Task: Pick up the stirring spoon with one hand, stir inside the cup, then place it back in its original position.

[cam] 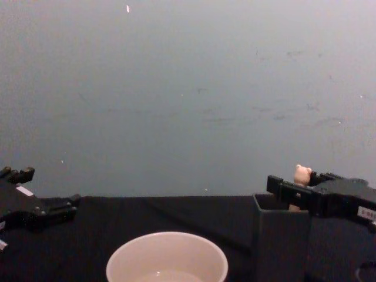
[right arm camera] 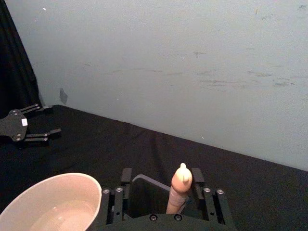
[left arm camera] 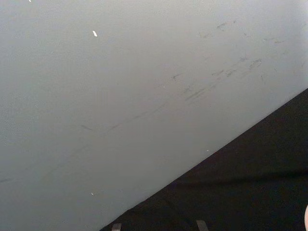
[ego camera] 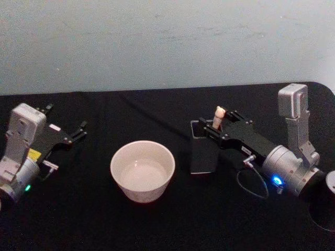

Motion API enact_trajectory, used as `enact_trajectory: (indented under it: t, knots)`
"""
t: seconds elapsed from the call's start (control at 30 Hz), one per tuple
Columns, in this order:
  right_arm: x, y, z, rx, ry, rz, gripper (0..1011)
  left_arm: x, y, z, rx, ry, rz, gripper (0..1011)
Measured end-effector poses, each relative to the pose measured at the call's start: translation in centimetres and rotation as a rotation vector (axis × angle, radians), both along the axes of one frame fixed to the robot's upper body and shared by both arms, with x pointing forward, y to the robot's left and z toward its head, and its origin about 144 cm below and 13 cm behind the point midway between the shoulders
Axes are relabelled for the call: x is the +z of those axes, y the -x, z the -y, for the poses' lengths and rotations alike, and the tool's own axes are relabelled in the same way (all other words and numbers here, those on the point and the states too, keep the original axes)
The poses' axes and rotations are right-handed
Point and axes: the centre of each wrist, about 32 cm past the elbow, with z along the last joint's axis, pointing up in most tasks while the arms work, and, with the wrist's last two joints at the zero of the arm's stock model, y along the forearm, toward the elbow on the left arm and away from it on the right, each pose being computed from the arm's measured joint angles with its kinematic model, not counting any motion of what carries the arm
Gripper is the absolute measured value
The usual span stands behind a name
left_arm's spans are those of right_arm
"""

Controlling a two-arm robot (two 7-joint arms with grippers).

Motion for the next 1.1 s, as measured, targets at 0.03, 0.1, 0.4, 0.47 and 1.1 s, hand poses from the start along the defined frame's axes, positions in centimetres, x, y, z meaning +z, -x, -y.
enact_trajectory:
  t: [0.03, 0.1, 0.4, 0.47, 1.1]
  knots:
    - [0.0, 0.0, 0.0, 0.000, 0.000, 0.000, 761, 0.0, 0.0, 0.0, 0.000, 0.000, 0.000, 1001]
    - [0.0, 0.0, 0.0, 0.000, 0.000, 0.000, 817, 0.0, 0.0, 0.0, 0.000, 0.000, 0.000, 1001]
    - [0.1, 0.0, 0.0, 0.001, -0.005, 0.012, 1002, 0.0, 0.0, 0.0, 0.000, 0.000, 0.000, 1001]
    - [0.3, -0.1, 0.1, -0.001, -0.010, 0.030, 1000, 0.0, 0.0, 0.0, 0.000, 0.000, 0.000, 1001]
    - [0.4, -1.7, 2.8, -0.305, 0.075, 0.132, 1000, 0.0, 0.0, 0.0, 0.000, 0.000, 0.000, 1001]
